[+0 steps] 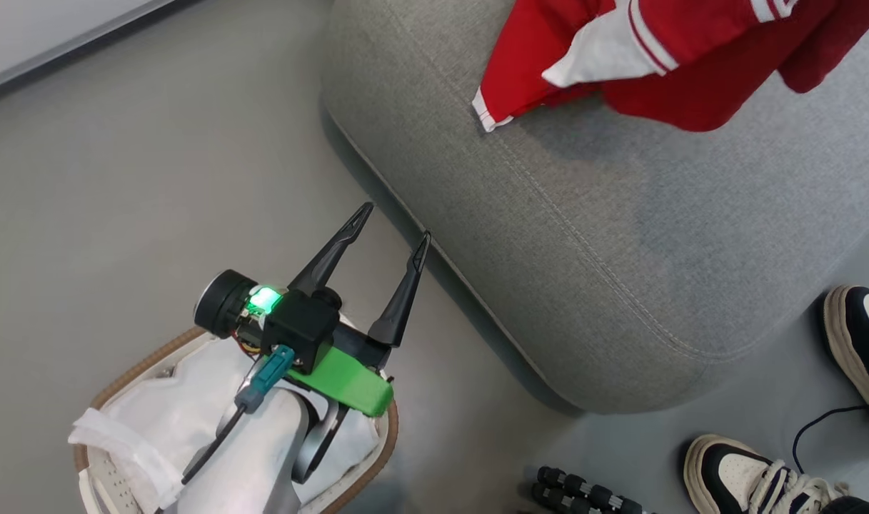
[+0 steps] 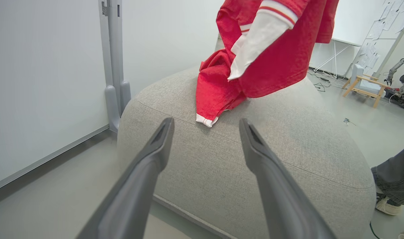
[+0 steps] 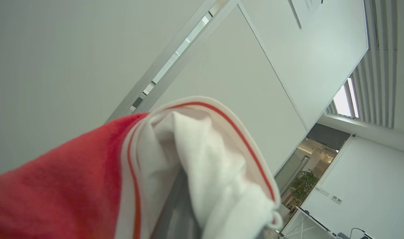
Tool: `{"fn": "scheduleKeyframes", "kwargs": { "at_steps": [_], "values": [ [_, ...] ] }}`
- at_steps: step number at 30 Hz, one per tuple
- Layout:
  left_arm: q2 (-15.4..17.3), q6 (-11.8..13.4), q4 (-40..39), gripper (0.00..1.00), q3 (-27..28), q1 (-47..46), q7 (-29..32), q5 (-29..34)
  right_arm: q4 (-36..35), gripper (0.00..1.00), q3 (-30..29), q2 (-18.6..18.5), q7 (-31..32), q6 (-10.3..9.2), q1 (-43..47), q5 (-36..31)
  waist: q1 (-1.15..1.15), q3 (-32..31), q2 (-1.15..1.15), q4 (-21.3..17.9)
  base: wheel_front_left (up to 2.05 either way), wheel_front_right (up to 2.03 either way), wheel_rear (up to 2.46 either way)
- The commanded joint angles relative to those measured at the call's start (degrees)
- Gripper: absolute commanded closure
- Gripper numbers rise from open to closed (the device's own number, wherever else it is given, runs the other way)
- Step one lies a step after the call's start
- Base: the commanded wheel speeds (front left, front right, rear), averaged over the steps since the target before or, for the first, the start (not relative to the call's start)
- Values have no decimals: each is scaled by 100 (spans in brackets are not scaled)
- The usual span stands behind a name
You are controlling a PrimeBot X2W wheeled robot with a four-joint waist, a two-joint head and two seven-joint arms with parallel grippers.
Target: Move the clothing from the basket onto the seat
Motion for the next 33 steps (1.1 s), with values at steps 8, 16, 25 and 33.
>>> {"fn": "scheduleKeyframes", "kwargs": {
  "at_steps": [8,16,25,33],
  "values": [
    [98,-18,-105,0,-112,-436,-2,92,949,100,-781,-271,1,-8,-378,-253,0,858,0,738,0,0,0],
    [137,-17,-111,0,-59,-613,-2,132,1575,100,-1269,345,1,-8,370,-448,0,1315,0,1062,0,0,0],
    [151,-17,-56,0,64,-524,-3,137,1939,100,-1388,1167,0,-8,1632,-606,0,1237,0,1102,0,0,0],
    [-22,-17,45,0,255,-373,-2,162,1819,0,-1687,1599,1,-8,2390,-608,0,819,0,1025,0,0,0]
  ]
}}
